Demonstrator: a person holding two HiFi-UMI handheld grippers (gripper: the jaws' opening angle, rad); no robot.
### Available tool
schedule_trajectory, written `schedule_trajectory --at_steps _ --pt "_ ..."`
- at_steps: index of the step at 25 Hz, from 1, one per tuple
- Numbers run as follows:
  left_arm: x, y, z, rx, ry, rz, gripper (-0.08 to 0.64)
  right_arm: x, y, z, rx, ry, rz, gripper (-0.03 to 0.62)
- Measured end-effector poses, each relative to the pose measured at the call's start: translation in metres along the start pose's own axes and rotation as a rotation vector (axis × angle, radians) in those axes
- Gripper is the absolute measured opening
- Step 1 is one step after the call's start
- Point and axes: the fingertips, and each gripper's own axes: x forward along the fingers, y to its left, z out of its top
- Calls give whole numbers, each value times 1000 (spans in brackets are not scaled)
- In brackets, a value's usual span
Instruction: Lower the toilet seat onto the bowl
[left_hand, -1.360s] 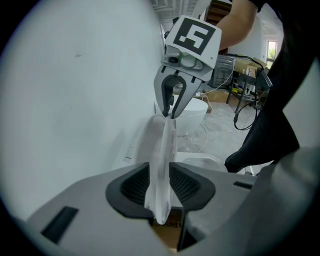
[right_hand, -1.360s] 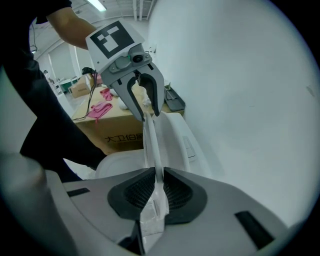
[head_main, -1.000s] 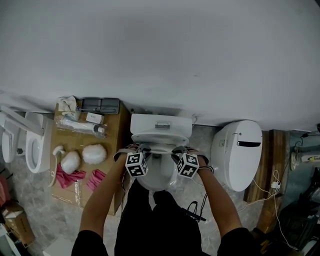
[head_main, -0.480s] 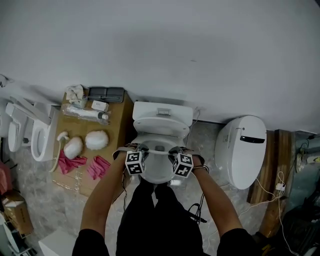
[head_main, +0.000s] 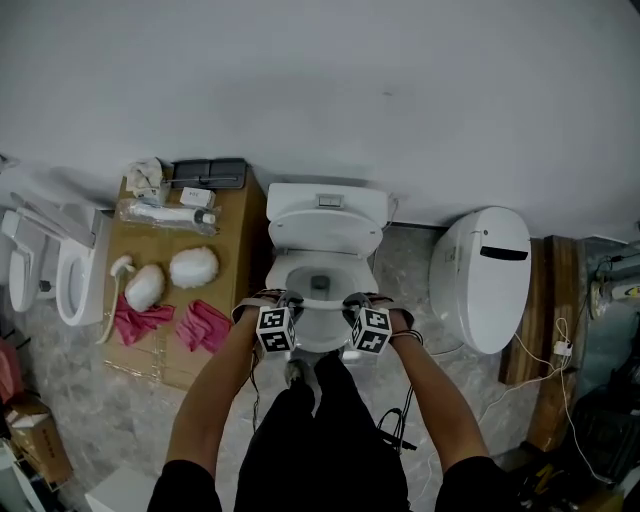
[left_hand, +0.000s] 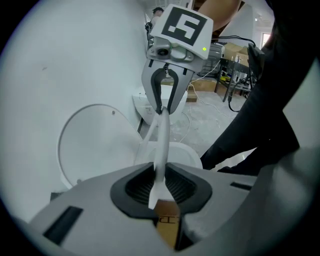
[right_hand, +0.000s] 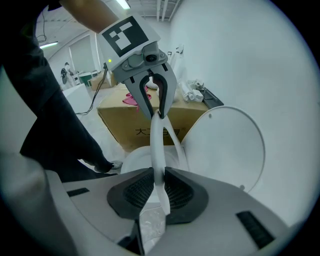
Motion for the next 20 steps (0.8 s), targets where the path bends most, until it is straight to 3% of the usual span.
schedule_trajectory --at_steps 9,20 --pt "20 -51 -13 131 -48 -5 78 26 49 -14 49 29 -61 91" --pt "50 -111 -31 153 -18 -52 87 61 102 -34 55 35 -62 107"
